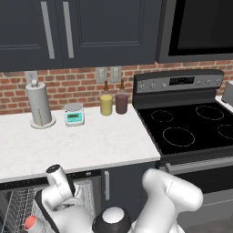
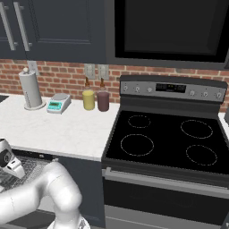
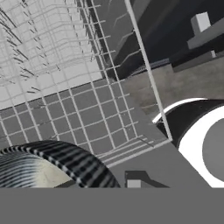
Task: Pick up the cup and bowl from the counter, place them in the dishwasher, and close the dishwasher door.
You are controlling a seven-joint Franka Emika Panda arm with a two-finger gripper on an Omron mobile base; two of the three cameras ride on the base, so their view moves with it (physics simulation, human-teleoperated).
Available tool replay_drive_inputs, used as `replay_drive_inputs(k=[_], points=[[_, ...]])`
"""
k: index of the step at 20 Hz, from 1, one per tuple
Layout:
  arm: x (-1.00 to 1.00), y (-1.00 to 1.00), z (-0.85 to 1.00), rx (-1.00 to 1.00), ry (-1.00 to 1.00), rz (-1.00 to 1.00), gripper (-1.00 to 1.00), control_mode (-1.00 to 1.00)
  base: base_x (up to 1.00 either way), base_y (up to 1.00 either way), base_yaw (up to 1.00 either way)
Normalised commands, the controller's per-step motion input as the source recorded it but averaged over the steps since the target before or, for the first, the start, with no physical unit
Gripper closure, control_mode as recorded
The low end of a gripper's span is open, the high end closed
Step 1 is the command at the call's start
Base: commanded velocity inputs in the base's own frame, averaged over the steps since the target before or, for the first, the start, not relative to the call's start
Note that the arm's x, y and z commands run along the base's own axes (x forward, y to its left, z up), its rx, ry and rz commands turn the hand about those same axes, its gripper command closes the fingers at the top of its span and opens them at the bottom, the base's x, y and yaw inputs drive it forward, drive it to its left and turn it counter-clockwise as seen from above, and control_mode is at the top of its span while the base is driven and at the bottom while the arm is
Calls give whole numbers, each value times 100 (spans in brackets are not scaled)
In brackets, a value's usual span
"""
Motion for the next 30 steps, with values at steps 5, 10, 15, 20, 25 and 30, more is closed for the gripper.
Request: replay_drive_inputs(k=[5,10,15,20,25,30], points=[[25,4,-60,0,0,-11,100,-100,0,0,0],[12,33,-50,-1,4,-8,100,-100,0,0,0],[20,37,-47,-2,3,-7,100,-100,0,0,0],[32,27,-44,0,4,-7,100,-100,0,0,0],[26,19,-30,0,3,-4,100,-100,0,0,0],[12,24,-13,0,0,0,100,-100,0,0,0]])
